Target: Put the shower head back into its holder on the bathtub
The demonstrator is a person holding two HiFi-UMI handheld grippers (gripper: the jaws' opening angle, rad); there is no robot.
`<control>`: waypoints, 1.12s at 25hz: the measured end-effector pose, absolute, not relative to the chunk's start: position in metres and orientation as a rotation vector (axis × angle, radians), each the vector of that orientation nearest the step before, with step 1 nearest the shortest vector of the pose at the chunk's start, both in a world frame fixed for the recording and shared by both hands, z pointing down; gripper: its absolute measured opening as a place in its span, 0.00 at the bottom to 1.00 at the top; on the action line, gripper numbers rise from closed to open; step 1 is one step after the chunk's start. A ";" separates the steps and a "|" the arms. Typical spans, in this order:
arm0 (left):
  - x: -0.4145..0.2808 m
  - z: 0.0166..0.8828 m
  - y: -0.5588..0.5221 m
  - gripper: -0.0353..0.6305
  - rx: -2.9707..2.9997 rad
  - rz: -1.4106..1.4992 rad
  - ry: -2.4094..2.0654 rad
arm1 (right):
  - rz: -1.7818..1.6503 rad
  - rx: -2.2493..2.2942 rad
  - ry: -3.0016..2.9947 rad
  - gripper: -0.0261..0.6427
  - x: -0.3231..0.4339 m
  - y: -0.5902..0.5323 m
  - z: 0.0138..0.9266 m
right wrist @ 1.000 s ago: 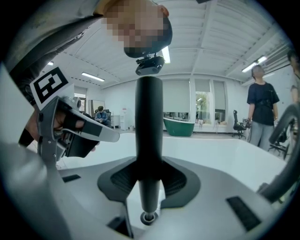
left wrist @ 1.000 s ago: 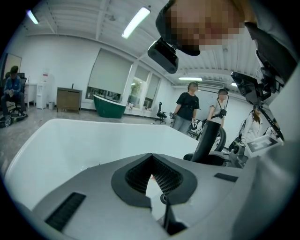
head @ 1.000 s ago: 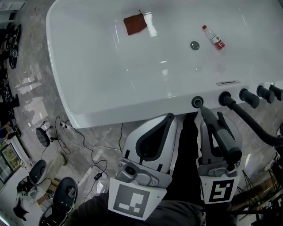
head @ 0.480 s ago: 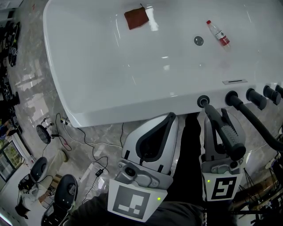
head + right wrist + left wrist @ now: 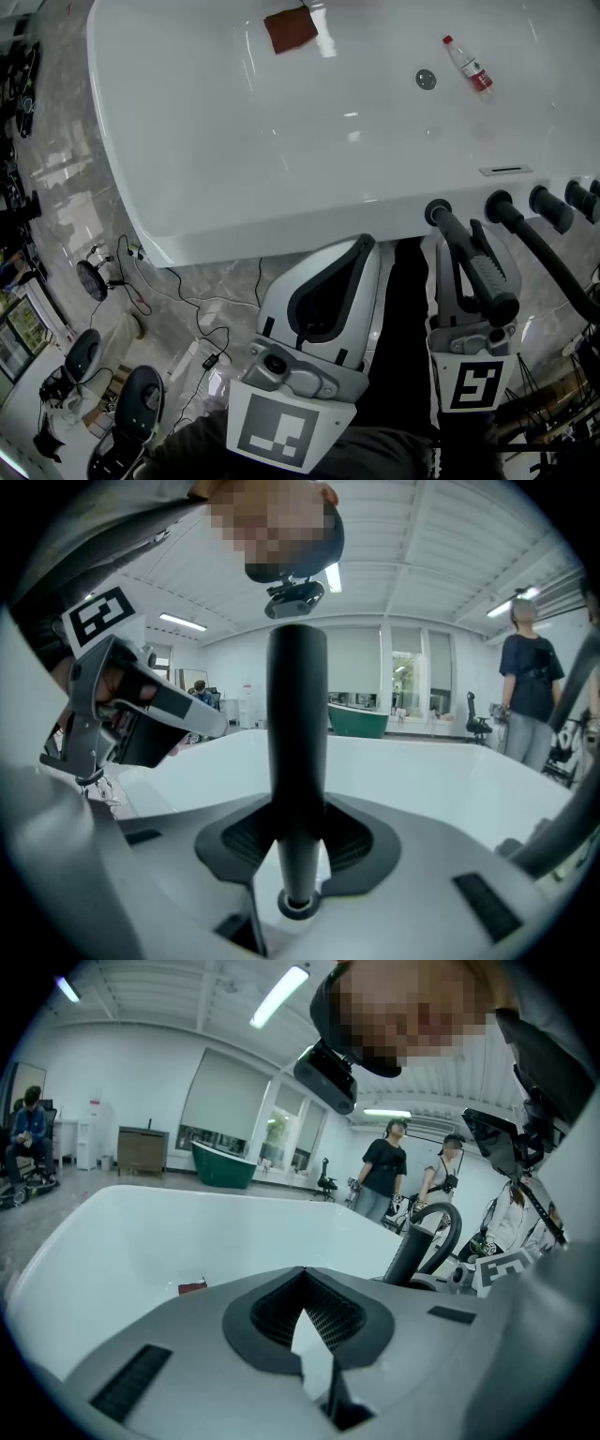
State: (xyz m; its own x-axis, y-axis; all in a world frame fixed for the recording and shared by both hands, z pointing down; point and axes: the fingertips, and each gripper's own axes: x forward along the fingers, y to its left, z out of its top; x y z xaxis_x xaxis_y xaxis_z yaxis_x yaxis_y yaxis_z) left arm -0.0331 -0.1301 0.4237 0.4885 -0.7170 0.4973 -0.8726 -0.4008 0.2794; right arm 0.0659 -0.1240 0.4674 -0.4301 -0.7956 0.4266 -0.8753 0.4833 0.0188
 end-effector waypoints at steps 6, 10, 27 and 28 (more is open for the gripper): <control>-0.034 0.422 -0.128 0.06 2.231 0.401 -1.306 | 0.280 1.389 -2.356 0.24 0.064 -0.125 0.473; -0.037 0.421 -0.126 0.06 2.228 0.395 -1.313 | 0.289 1.378 -2.353 0.24 0.062 -0.123 0.474; -0.043 0.412 -0.115 0.06 2.245 0.383 -1.319 | 0.310 1.333 -2.330 0.24 0.060 -0.122 0.496; -0.042 0.411 -0.114 0.06 2.251 0.387 -1.318 | 0.322 1.327 -2.338 0.24 0.059 -0.122 0.496</control>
State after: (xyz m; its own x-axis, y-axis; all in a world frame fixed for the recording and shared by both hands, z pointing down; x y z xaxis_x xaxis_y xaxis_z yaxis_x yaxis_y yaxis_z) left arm -0.0424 -0.1139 0.4110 0.4912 -0.7290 0.4767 -0.8710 -0.4071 0.2750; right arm 0.0588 -0.1215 0.4959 -0.4491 -0.7574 0.4740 -0.8572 0.5148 0.0105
